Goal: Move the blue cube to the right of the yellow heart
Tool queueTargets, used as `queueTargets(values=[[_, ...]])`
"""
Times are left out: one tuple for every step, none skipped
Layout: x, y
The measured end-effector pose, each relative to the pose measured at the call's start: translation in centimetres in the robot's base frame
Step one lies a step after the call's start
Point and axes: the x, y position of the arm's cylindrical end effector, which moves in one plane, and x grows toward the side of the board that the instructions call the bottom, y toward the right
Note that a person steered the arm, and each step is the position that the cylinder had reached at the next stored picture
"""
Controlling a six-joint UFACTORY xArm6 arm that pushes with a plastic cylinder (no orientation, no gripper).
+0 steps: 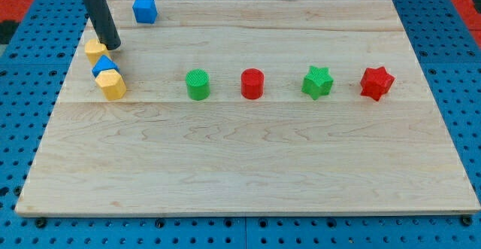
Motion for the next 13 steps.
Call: queueTargets(values=[[-0.6, 1.6], [-7.2, 11.7], [-12.6, 12.5], [-13.3, 3.0], [-9.4, 3.1], [-2.2, 7.0], [0.6, 6.4], [-6.7, 9.6], [-9.2, 3.3], [-3.6, 7.1], [0.0, 7.1], [-6.2, 8.6], [-7.8, 4.3]])
